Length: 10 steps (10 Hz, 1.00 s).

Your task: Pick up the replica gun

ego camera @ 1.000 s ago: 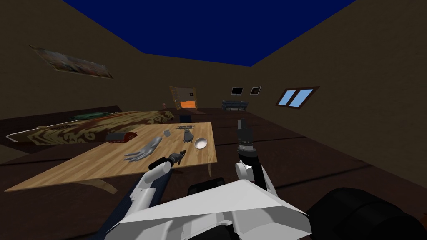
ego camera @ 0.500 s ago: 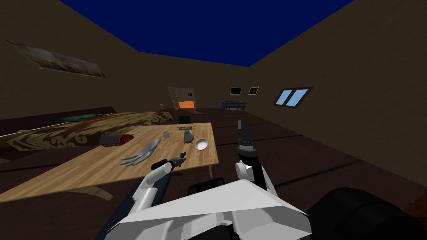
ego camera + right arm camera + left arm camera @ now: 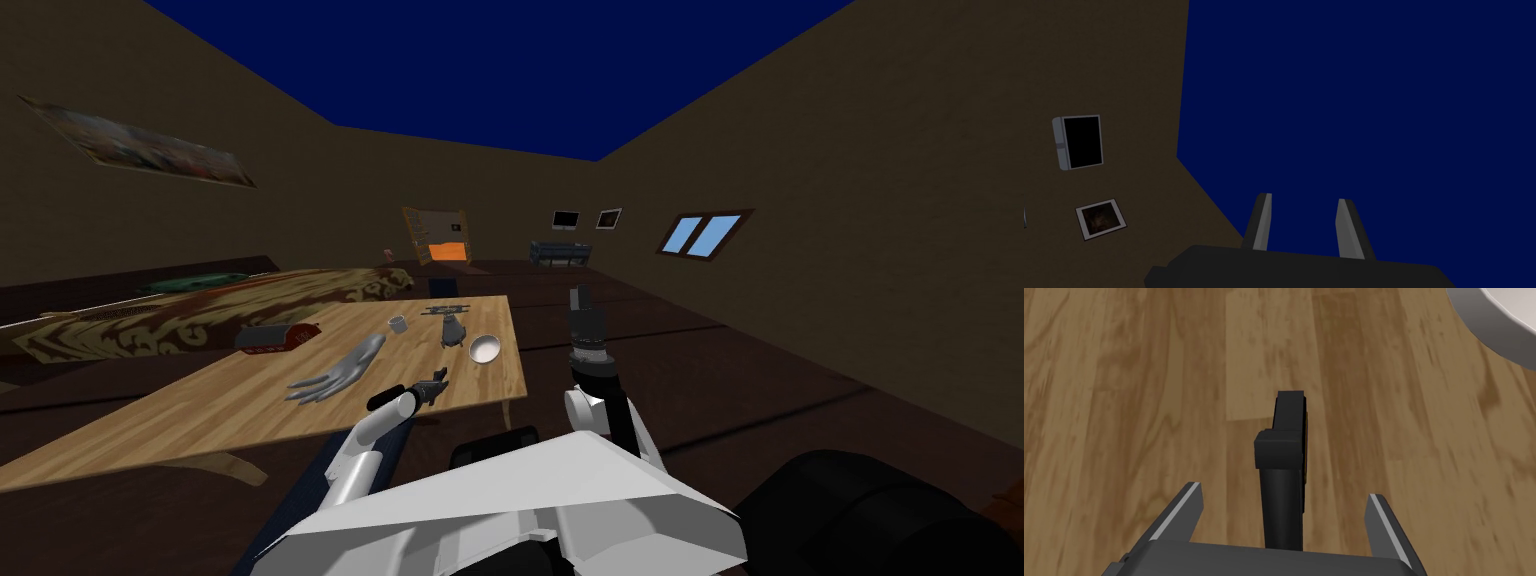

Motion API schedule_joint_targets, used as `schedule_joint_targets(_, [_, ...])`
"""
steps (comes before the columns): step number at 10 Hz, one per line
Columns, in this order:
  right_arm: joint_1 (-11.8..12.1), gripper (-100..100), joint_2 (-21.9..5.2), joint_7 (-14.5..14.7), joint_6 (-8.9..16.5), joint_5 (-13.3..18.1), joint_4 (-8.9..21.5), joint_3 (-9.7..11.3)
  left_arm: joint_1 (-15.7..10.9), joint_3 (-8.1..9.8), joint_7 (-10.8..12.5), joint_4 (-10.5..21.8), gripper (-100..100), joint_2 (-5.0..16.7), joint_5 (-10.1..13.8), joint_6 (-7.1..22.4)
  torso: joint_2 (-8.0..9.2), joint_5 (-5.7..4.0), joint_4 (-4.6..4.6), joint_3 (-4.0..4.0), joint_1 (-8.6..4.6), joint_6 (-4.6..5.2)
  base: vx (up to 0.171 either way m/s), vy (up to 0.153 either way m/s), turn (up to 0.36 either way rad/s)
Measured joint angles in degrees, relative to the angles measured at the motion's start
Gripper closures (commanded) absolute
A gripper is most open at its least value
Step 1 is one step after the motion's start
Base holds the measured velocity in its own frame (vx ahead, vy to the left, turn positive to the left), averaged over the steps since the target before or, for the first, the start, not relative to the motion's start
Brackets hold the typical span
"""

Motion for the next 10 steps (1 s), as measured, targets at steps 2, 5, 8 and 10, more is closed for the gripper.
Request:
schedule_joint_targets(2, [0.0,0,0.0,0.0,0.0,0.0,0.0,0.0,0.0,0.0,-0.1,0.1,100,0.0,0.0,-0.2,0.18,-0.01,0.04,0.1,-0.05,0.0,0.003,0.001,0.0])
schedule_joint_targets(5, [0.0,0,0.0,0.0,0.0,0.0,0.0,0.0,0.0,-0.01,0.0,0.1,100,-0.1,0.1,-0.2,0.02,0.0,-0.02,-0.01,0.02,0.05,0.0,0.0,0.0])
schedule_joint_targets(8, [0.0,0,0.0,0.0,0.0,0.0,0.0,0.0,0.1,0.01,0.4,-1.1,100,0.3,-0.1,0.7,0.15,-0.02,0.01,0.06,-0.01,0.05,-0.041,-0.012,-0.011])
schedule_joint_targets(10, [0.0,0,0.0,0.0,0.0,0.0,0.0,0.0,0.0,0.07,1.2,-2.2,0,0.8,-0.2,2.0,0.19,-0.01,0.02,0.09,-0.04,0.05,-0.021,-0.007,0.0])
